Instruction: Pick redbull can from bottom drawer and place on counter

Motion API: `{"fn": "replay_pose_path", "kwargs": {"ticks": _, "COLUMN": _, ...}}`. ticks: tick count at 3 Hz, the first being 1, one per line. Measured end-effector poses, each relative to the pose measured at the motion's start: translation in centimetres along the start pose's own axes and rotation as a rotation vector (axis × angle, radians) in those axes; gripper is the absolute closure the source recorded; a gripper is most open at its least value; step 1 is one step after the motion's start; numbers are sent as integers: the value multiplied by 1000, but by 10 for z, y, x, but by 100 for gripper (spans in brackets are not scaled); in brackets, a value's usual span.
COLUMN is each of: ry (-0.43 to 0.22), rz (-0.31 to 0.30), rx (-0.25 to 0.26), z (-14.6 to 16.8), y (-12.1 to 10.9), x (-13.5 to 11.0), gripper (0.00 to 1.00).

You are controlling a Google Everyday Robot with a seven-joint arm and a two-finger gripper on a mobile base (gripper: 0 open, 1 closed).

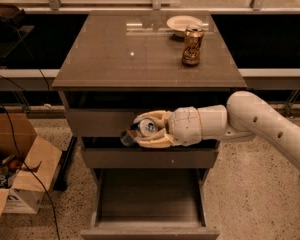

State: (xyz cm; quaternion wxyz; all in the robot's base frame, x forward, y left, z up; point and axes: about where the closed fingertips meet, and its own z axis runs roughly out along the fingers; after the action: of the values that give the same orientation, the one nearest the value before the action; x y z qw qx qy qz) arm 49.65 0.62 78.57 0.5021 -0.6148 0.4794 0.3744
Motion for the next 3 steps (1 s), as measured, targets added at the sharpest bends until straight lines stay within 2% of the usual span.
{"fn": "replay_pose_path", "kwargs": {"ticks": 2, "ry": 3, "rz": -23, "rx": -3, "z": -1, "y": -4, "x": -10, "gripper": 100}}
{"fn": "replay_pose_path", "kwargs": {"ticks": 3, "ry": -29, "rz": -111, "rx": -11, "z": -4, "y": -13, "x": -45, "gripper": 100}}
